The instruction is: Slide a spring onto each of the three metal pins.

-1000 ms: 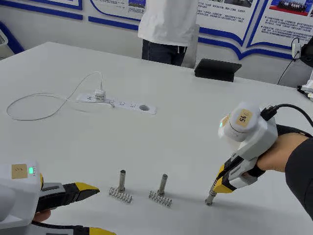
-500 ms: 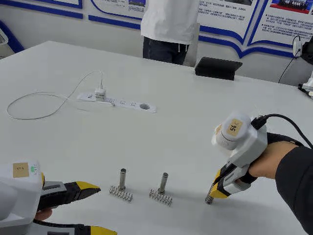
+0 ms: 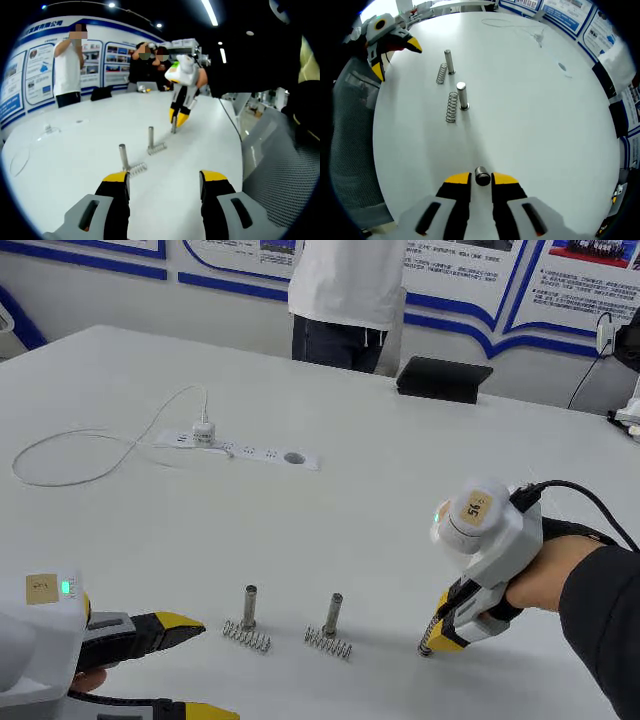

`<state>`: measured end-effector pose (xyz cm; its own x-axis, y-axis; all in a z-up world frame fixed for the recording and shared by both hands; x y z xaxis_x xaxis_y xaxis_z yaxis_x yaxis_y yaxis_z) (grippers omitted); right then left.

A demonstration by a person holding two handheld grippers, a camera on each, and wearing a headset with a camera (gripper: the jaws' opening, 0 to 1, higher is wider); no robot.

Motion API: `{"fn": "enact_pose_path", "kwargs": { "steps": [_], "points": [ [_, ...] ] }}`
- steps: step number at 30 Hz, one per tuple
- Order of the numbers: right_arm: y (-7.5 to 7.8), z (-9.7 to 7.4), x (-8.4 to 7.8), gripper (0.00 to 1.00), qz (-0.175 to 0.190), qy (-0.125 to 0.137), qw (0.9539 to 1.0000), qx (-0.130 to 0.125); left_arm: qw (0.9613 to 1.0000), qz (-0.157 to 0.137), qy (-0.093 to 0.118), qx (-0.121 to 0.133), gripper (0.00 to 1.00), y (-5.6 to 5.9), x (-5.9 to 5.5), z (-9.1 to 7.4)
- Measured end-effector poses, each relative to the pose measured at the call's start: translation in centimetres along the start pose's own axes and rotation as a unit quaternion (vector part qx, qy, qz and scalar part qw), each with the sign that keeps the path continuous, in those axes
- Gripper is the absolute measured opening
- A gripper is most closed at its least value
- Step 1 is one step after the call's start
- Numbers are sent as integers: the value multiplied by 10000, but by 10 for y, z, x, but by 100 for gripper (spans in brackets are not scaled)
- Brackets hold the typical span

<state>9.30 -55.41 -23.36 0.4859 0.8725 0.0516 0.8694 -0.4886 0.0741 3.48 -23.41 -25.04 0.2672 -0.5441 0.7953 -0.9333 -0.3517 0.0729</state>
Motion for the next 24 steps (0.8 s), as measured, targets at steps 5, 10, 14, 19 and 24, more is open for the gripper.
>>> {"fn": "enact_pose_path", "kwargs": {
  "steps": [5,10,14,19,24],
  "points": [
    [-3,-7,-1,21,23,119,9999,-105,10000,11,6,-10,57,0,0,0],
    [-6,-19,-1,21,78,263,9994,-233,10000,30,15,-40,57,1,1,1],
    [-11,-27,2,21,50,342,9988,-360,10000,40,15,-61,57,2,1,2],
    [-19,-34,12,21,35,509,9979,-389,9999,66,8,-83,57,3,2,3],
    [-28,-34,26,21,12,692,9971,-328,9999,83,1,-94,57,4,3,3]
  ]
}}
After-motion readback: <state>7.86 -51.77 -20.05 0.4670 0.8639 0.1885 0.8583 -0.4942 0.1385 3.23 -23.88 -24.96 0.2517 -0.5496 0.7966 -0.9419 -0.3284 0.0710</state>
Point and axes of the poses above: the centre of the closed fingertips' face, and the gripper's own axes: z roughly forward along the fingers, y roughly to its right, x roughly out of its top, the point moved 10 cm from there along -z, roughly backward along the fingers, and after that the axes turned 15 degrees about -y, right-handed, at the moved point
